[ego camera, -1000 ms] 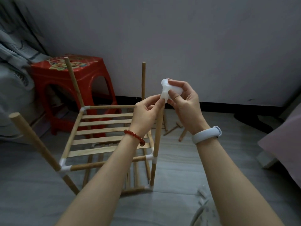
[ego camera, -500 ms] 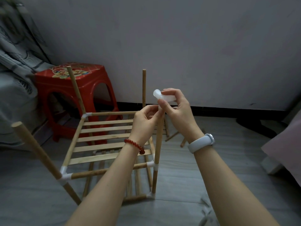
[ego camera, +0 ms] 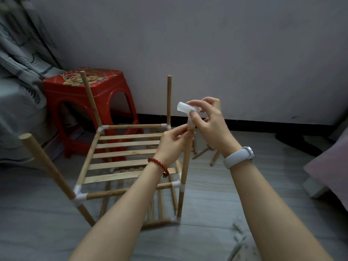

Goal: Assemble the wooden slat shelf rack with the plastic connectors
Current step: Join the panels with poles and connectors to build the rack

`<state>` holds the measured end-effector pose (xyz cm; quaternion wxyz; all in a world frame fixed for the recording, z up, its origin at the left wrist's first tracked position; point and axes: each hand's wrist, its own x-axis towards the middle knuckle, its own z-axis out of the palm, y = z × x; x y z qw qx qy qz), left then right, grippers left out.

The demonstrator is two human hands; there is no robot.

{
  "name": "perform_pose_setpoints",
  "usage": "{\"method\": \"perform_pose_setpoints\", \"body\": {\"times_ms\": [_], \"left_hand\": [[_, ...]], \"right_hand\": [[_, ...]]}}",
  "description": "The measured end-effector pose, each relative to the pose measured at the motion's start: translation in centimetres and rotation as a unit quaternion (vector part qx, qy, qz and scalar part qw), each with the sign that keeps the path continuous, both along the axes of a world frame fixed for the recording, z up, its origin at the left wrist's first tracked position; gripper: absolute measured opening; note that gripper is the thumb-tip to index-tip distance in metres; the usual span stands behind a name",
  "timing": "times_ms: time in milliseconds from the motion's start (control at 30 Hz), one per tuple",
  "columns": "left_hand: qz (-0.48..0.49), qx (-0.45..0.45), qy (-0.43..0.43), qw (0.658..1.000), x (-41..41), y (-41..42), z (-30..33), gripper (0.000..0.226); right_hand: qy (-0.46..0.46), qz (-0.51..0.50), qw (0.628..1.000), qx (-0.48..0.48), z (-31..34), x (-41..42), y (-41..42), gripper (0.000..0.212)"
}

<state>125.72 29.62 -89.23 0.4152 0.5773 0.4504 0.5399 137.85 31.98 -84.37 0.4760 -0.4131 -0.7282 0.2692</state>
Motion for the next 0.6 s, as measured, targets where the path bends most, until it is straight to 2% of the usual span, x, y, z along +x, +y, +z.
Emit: {"method": "perform_pose_setpoints", "body": {"times_ms": [133,433,500,600], "left_hand": [[-0.010,-0.005,0.015,1.000,-0.1,0.2,-0.1,0.028],[-0.020,-0.020,0.022,0.999,-0.7,0.5,-0.7,0.029],[-0.025,-0.030,0.040,0.998,-0.9,0.5,-1.2,0.030],[-0.027,-0.037,0.055,0.997,-1.3,0.4,-1.7,0.032]], "right_hand": [[-0.052,0.037,0.998,0.001,0.3,0.6,0.1,0.025],[0.012,0.145,0.988,-0.059,0.9,1.0,-0.3,0.037],[0.018,0.115,0.991,-0.067,0.8,0.7,-0.4,0.032],[0.034,-0.009,0.999,-0.026,0.5,-0.3,-0.3,0.036]]}}
